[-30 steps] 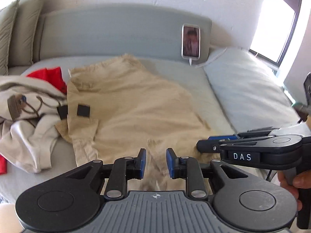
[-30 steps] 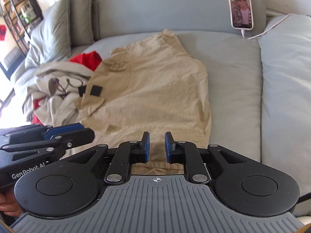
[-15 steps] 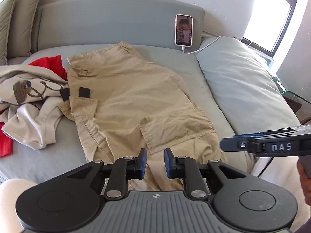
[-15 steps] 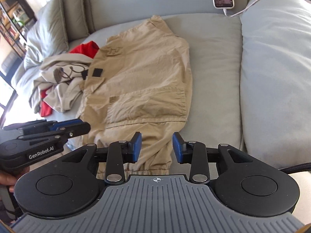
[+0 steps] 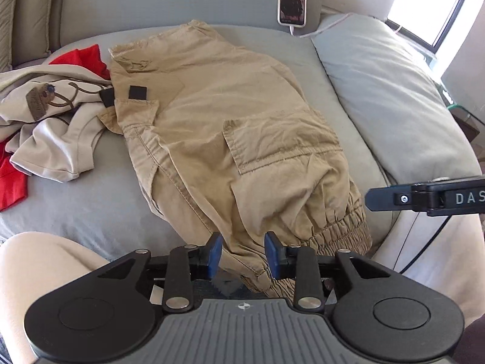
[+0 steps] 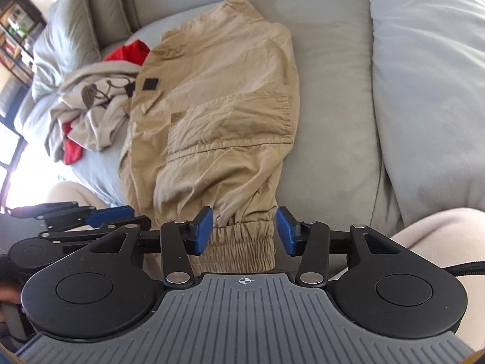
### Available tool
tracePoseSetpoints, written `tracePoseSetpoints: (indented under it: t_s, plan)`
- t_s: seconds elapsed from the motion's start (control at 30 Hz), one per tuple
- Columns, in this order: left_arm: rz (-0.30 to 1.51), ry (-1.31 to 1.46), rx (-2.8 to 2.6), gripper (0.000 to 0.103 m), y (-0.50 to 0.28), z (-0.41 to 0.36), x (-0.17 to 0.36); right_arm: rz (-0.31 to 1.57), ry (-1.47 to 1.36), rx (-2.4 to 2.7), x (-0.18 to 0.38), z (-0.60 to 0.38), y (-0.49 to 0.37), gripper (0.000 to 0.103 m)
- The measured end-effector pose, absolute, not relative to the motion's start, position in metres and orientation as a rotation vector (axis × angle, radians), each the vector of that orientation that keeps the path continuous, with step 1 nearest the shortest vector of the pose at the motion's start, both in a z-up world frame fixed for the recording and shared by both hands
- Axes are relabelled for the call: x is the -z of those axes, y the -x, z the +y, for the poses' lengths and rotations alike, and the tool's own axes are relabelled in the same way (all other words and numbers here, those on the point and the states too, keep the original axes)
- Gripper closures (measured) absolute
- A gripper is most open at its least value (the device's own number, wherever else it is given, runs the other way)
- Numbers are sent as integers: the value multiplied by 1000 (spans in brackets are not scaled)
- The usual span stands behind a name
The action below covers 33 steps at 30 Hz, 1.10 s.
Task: Fold clothes
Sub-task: 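Move both open grippers to the elastic cuffs of the folded trousers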
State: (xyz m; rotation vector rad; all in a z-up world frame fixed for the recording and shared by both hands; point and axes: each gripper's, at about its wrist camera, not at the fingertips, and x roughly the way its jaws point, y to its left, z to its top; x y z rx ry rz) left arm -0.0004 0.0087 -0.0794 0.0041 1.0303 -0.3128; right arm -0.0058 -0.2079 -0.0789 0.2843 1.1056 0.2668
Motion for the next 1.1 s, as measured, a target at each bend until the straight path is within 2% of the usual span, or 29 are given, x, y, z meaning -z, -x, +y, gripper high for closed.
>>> tracePoseSetpoints:
  t_s: [0.13, 0.23, 0.3, 0.43, 0.57, 0.6, 0.63, 0.87, 0.9, 1.0, 1.1]
  plan:
    - [1015, 70, 270, 68, -4, 19, 76, 1072, -424, -243, 73, -232, 17, 44]
    - [1030, 82, 245, 67, -4, 21, 78, 1083, -512, -230, 78, -239, 18, 44]
    - [1037, 98, 238, 61, -3, 21, 80, 1091, -542, -236, 82, -239, 18, 44]
    - [1050, 130, 226, 56, 0, 23, 84, 1102, -559, -237, 87, -237, 17, 44]
    - [1061, 153, 206, 45, 0, 25, 88, 1103, -565, -246, 90, -238, 15, 44]
    - [1063, 156, 203, 37, 0, 25, 88, 1103, -566, -246, 91, -239, 15, 44]
    - [1064, 157, 203, 35, 0, 25, 89, 1103, -568, -245, 91, -240, 15, 44]
    - [1063, 155, 205, 34, 0, 23, 89, 1114, -573, -235, 97, -240, 14, 43]
    - [1061, 155, 204, 34, 0, 23, 89, 1113, -571, -233, 97, -240, 15, 42]
    - [1055, 192, 183, 30, -1, 29, 89, 1099, -556, -220, 95, -240, 15, 24]
    - [1048, 255, 149, 28, -3, 40, 88, 1084, -531, -227, 94, -241, 14, 22]
